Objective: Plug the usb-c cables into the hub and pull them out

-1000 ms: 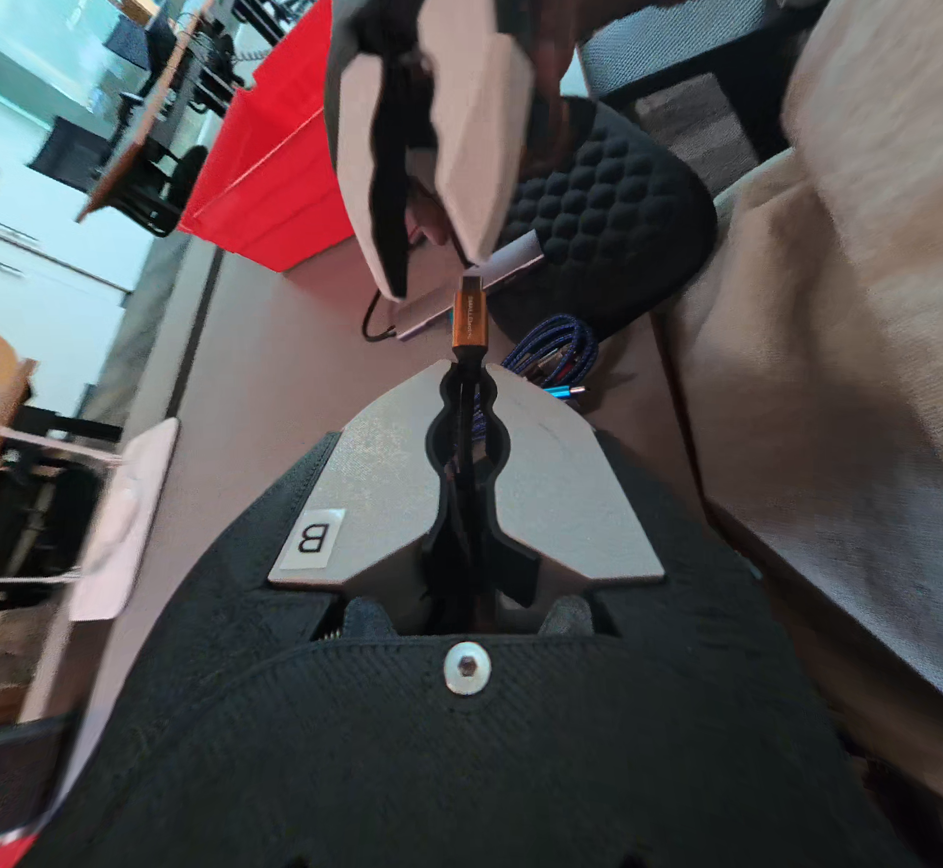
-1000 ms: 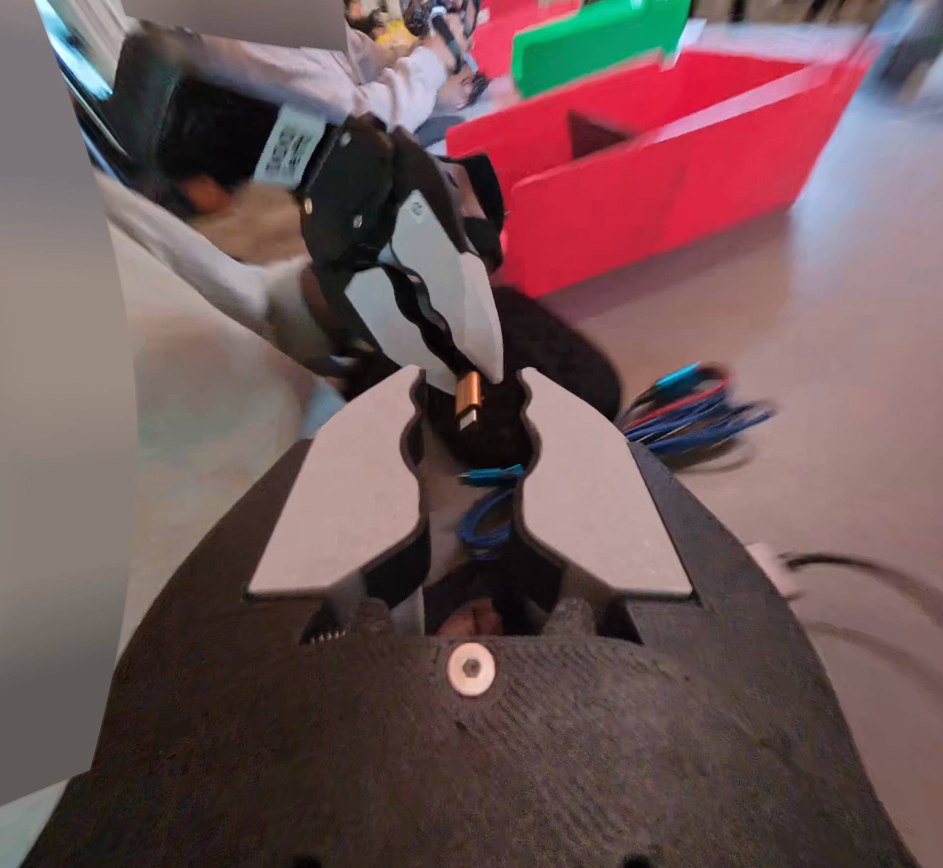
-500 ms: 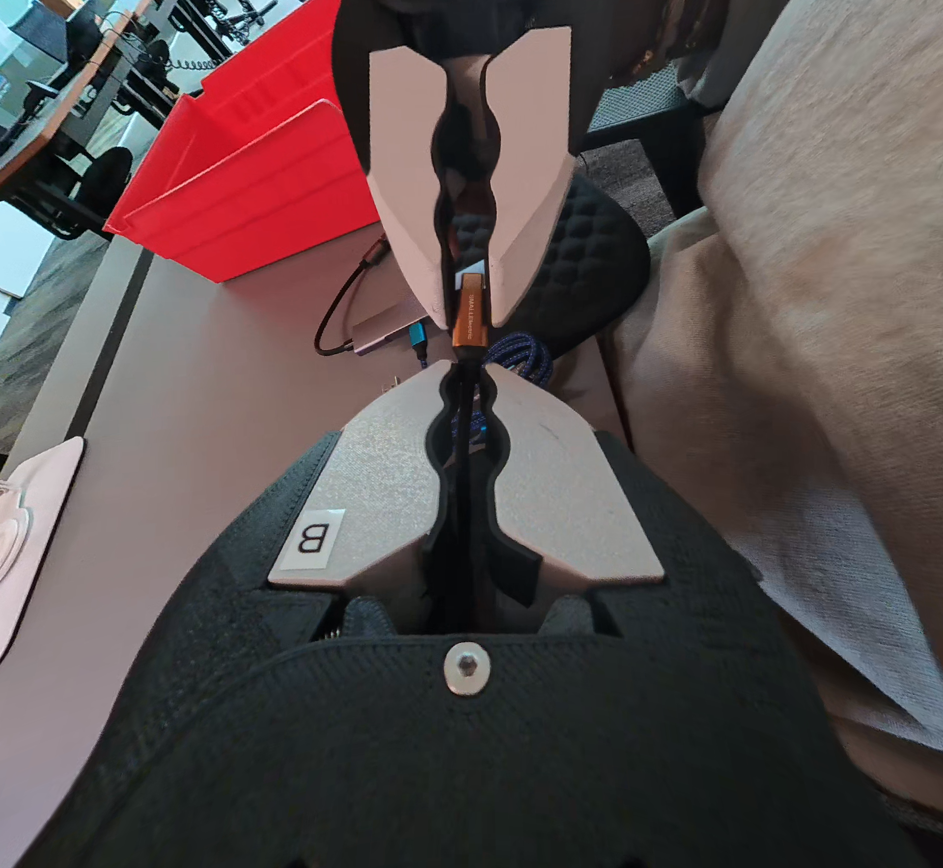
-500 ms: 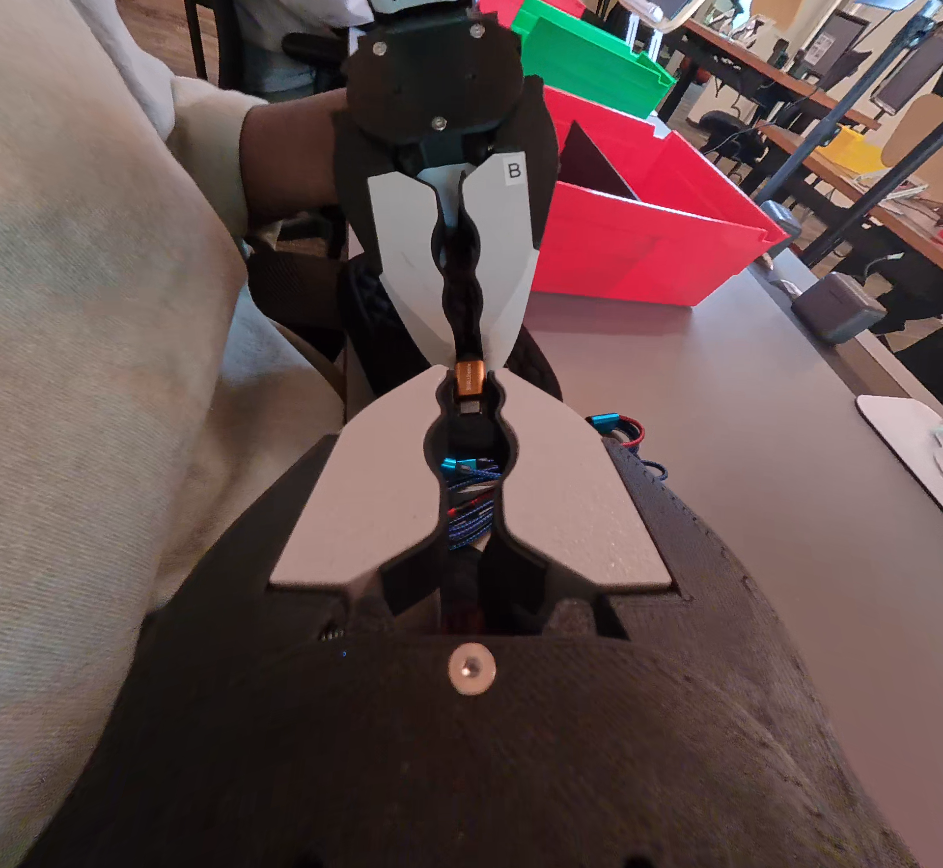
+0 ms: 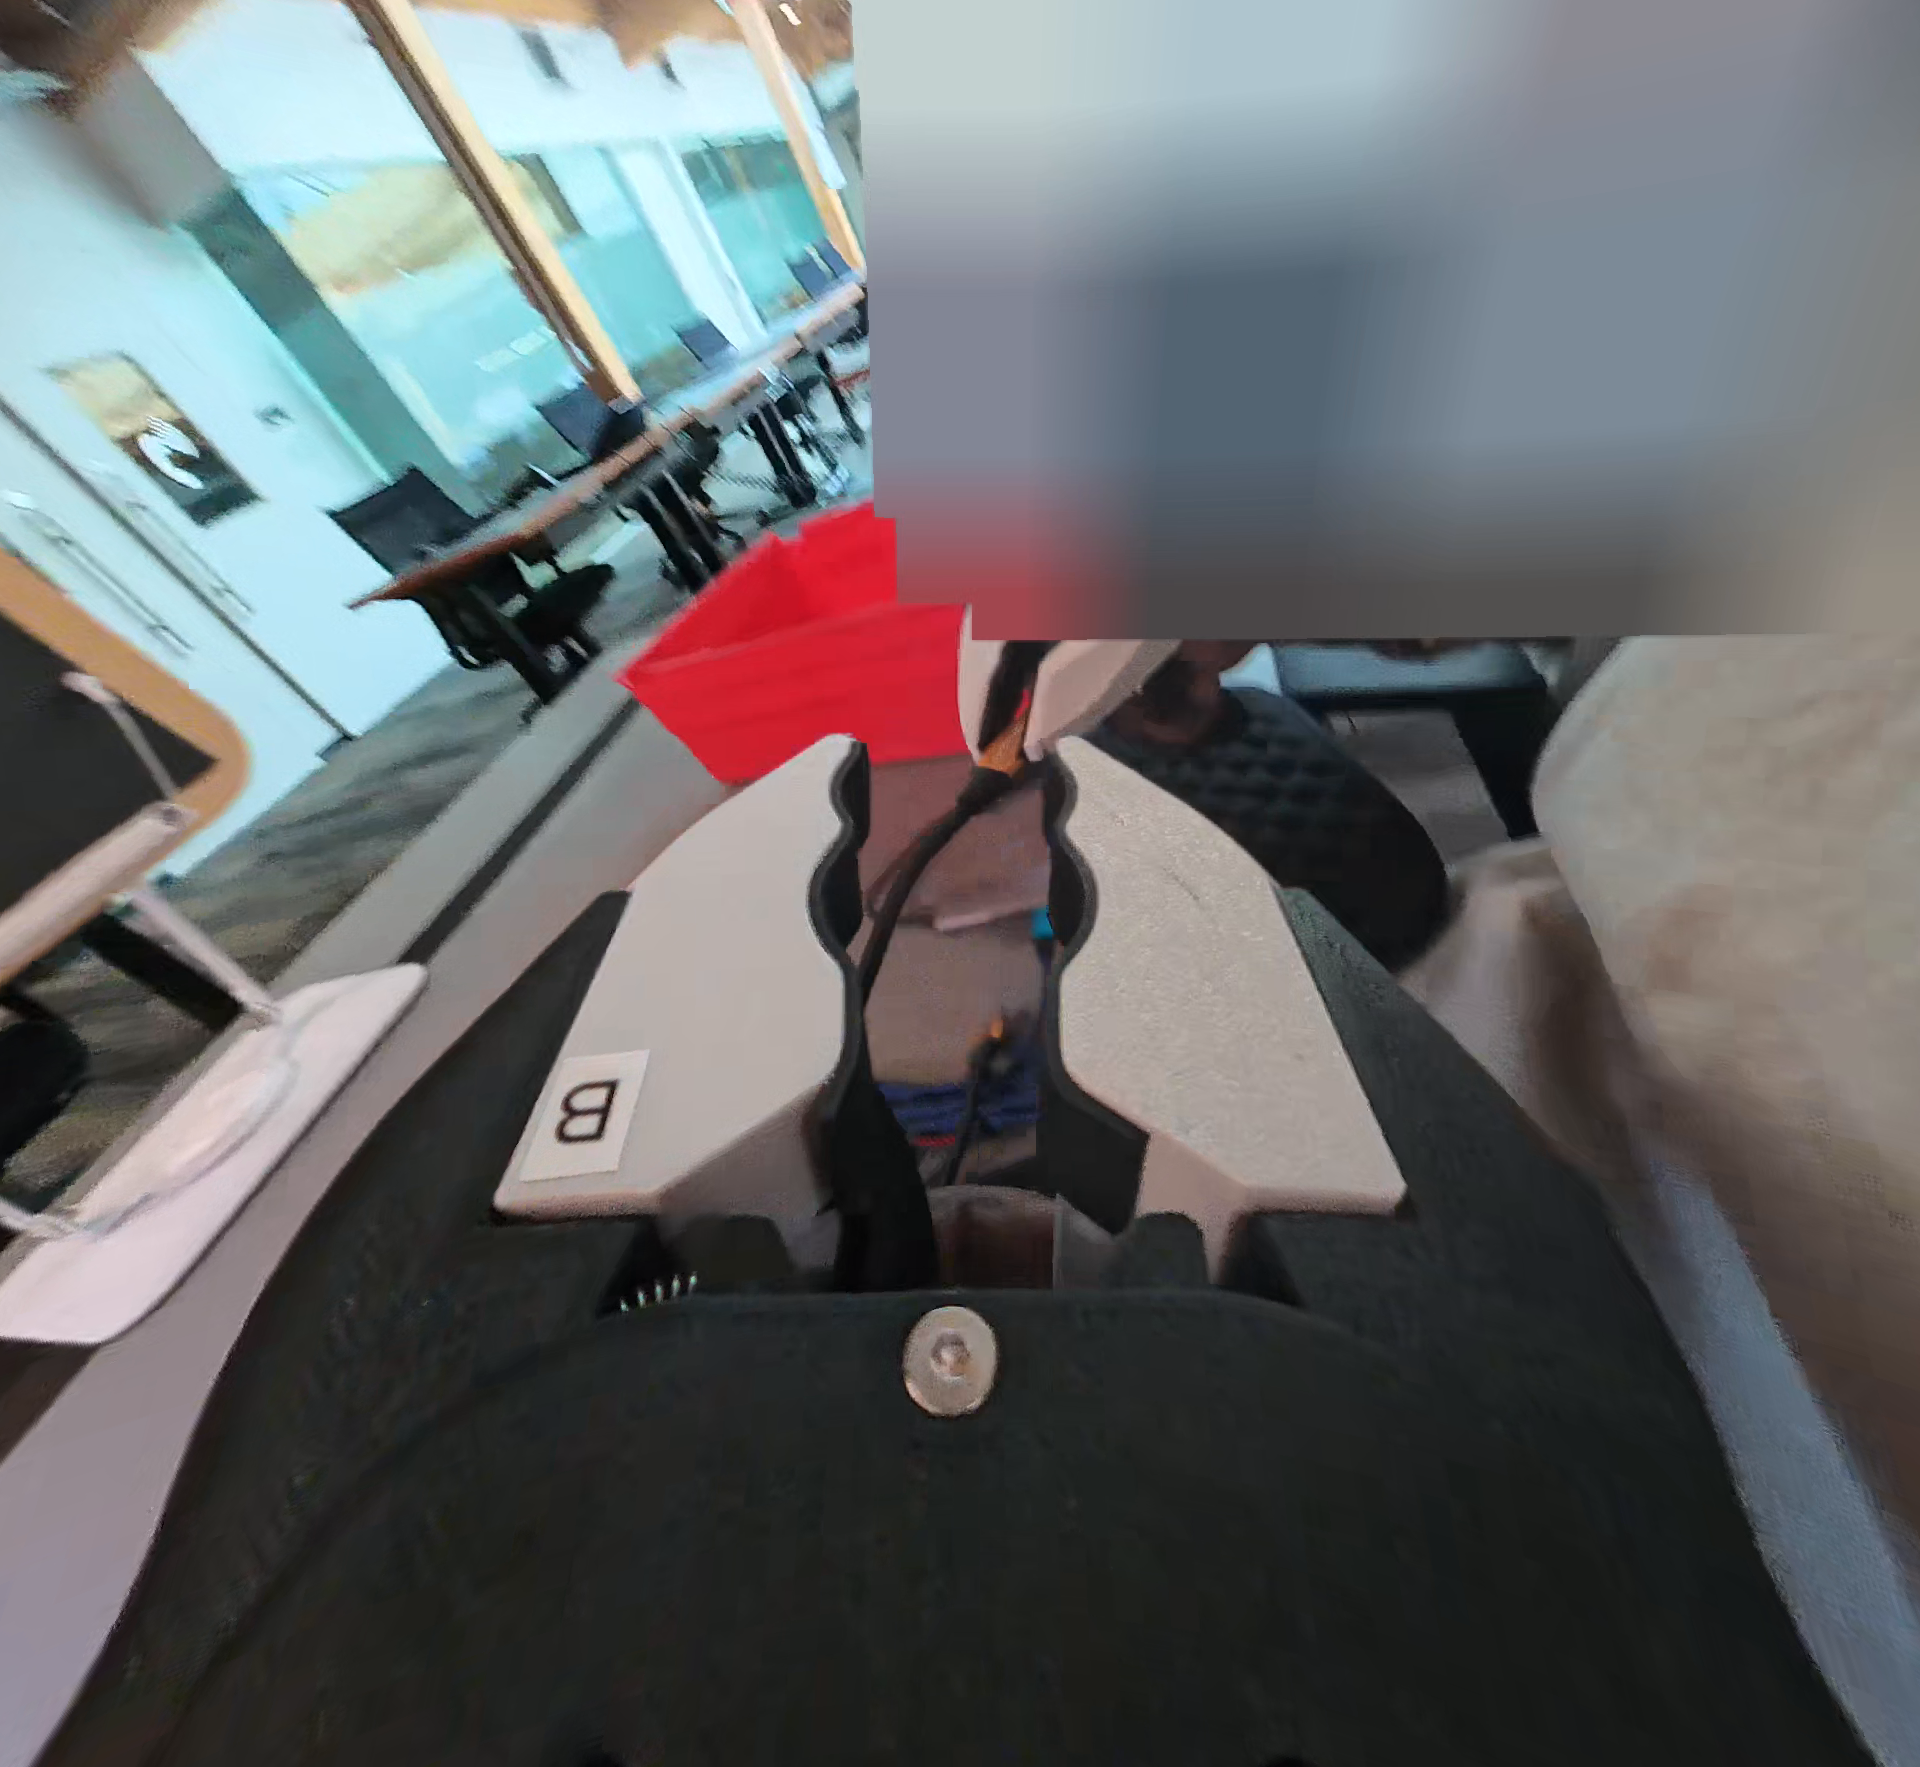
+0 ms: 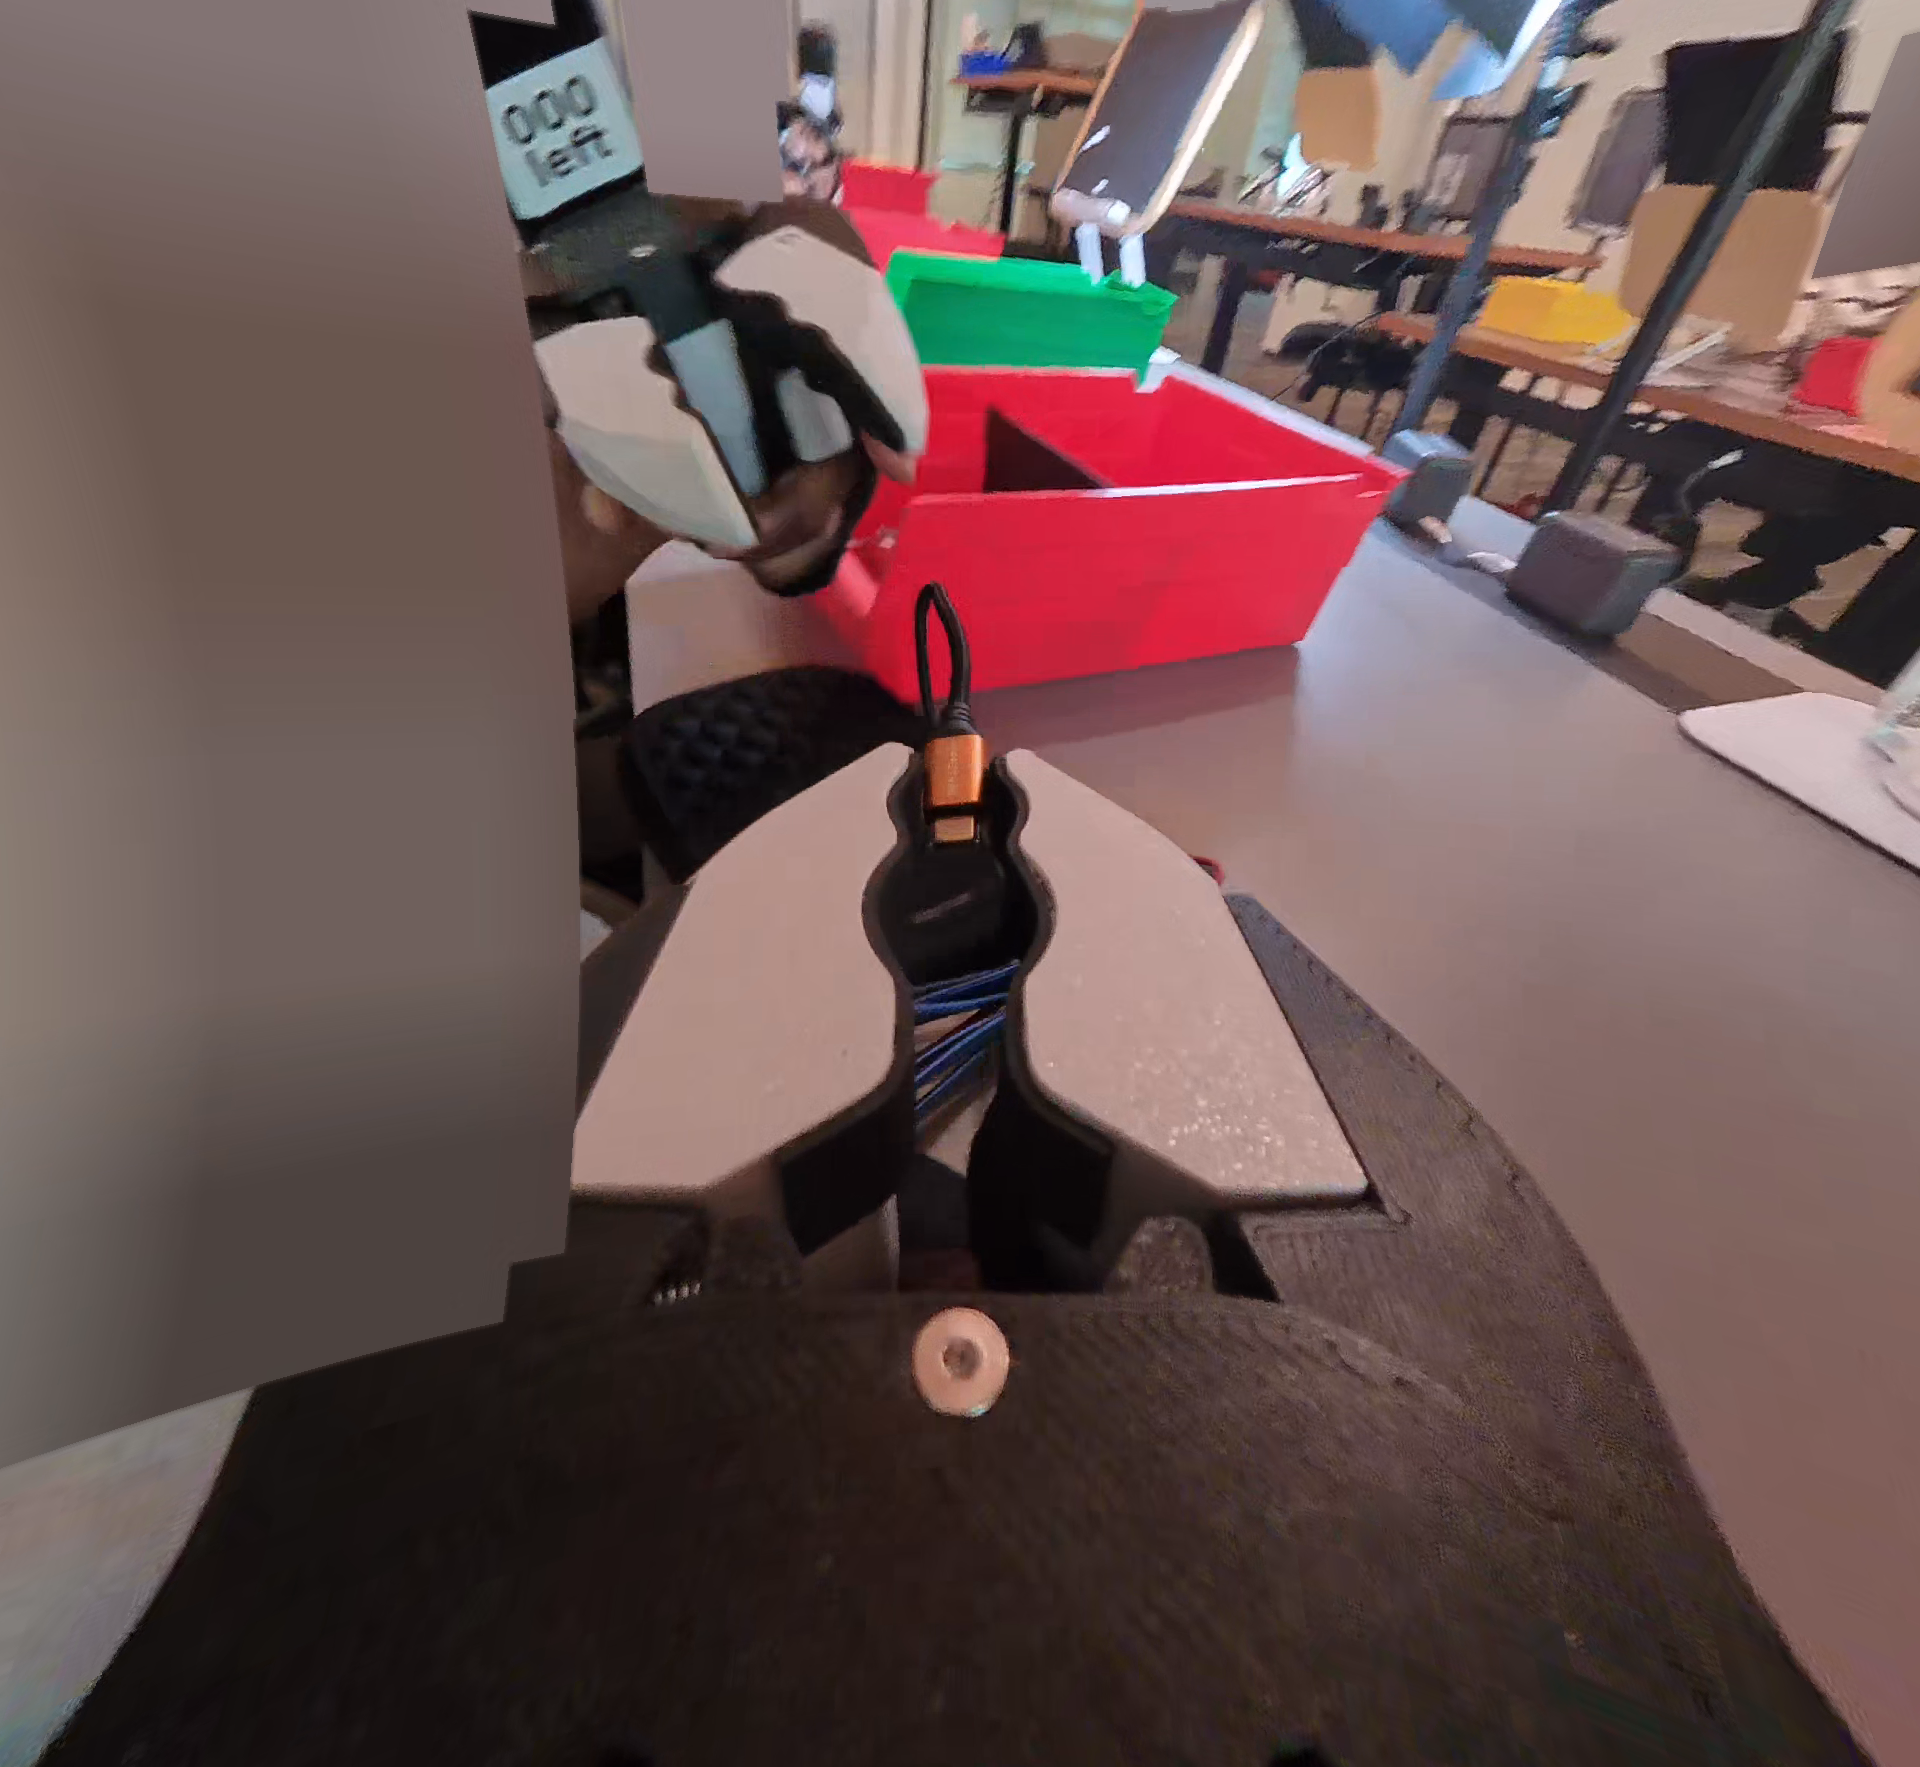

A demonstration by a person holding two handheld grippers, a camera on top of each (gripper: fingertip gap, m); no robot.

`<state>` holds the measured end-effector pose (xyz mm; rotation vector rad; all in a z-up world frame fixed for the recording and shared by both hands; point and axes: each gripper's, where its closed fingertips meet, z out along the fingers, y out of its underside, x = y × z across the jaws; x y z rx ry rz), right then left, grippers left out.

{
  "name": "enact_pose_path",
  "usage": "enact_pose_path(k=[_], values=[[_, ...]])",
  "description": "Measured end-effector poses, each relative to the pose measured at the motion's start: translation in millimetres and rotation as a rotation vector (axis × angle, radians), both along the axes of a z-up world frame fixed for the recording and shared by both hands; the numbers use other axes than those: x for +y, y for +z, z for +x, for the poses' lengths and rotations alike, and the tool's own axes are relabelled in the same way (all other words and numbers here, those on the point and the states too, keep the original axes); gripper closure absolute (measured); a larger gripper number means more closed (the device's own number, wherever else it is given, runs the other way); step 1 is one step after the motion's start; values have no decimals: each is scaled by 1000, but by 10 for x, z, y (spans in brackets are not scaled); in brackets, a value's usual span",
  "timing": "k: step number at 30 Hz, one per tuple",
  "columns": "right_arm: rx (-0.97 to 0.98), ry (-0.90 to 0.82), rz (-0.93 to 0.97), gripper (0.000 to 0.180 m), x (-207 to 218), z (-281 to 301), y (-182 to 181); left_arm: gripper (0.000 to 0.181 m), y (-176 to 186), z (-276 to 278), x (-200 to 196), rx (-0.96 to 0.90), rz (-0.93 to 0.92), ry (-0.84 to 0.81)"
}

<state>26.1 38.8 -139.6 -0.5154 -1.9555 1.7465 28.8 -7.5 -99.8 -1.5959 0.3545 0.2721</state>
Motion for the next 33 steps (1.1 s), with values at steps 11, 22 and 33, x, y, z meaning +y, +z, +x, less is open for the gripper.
enact_pose_path(k=[11,22,33], values=[[-80,145,-32,169,-177,74,-132,164,-376,75,110,4,-239,-46],[-88,253,-36,169,-244,231,-192,164,-681,147,221,13,-278,-90],[-108,248,0,169,-231,269,-179,173,-776,189,211,-30,-297,-100]])
